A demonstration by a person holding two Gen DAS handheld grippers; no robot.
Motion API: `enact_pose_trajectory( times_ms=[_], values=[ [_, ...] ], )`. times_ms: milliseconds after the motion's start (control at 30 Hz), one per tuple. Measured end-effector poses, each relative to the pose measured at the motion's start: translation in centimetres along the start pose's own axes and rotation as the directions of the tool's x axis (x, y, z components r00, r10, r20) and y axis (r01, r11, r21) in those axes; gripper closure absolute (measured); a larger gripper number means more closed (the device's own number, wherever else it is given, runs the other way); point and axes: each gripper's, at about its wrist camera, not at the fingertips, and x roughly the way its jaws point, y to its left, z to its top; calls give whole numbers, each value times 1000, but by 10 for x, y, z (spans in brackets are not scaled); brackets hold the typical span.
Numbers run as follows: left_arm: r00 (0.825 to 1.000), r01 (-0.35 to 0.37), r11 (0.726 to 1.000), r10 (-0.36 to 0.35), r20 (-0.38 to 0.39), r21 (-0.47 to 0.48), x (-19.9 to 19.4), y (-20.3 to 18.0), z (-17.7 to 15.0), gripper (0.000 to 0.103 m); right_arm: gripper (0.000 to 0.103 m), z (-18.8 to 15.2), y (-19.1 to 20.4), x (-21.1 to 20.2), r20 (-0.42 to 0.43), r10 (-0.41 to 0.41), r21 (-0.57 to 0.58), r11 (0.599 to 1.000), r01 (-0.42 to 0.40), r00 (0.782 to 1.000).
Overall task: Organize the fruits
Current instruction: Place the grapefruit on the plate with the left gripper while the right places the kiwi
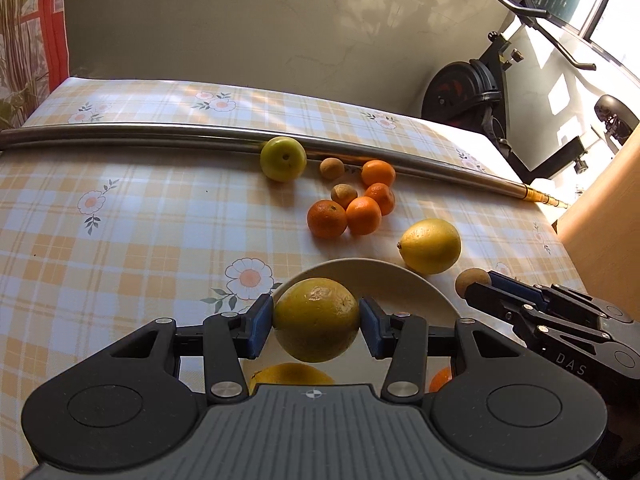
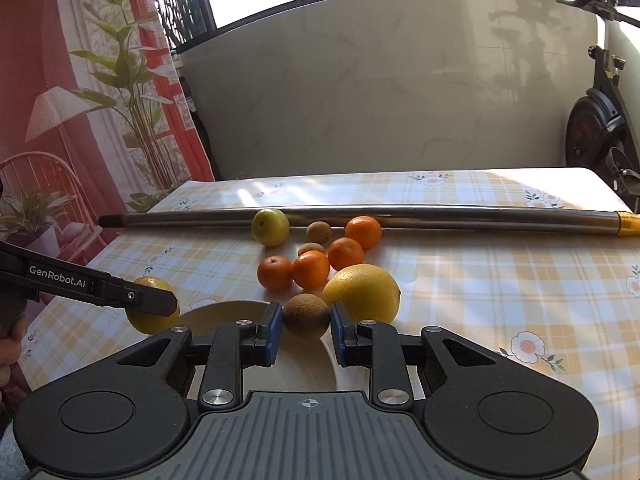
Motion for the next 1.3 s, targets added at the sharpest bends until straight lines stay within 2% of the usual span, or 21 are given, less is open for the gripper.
enact_pose_trajectory(
  times_ms=[200, 400, 700, 1000, 1167, 1300],
  values=[
    [1000, -8, 1000, 8, 3, 2, 4, -1, -6, 53, 79, -13, -2, -9, -32, -3, 42, 999, 5, 999],
    [1000, -18, 1000, 18, 6, 3, 11, -2, -4, 53, 79, -24, 3, -7, -66, -10, 36, 999, 13, 998],
    [998, -55, 998, 55, -15, 1, 24, 0, -8, 53, 79, -26, 6, -4, -87, -16, 34, 999, 19, 996],
    [998, -69, 997, 70, -6, 24, 26, -3, -12, 53, 79, -28, 2, -1, -102, -26, 43, 999, 31, 994],
    [998, -66, 998, 66, -1, -16, 25, 0, -18, 53, 79, -29, 3, 0, -106, -31, 37, 999, 35, 994],
    [996, -87, 996, 87, 9, -5, 25, -3, -24, 52, 79, -31, 5, 1, -109, -38, 19, 999, 40, 993]
  ],
)
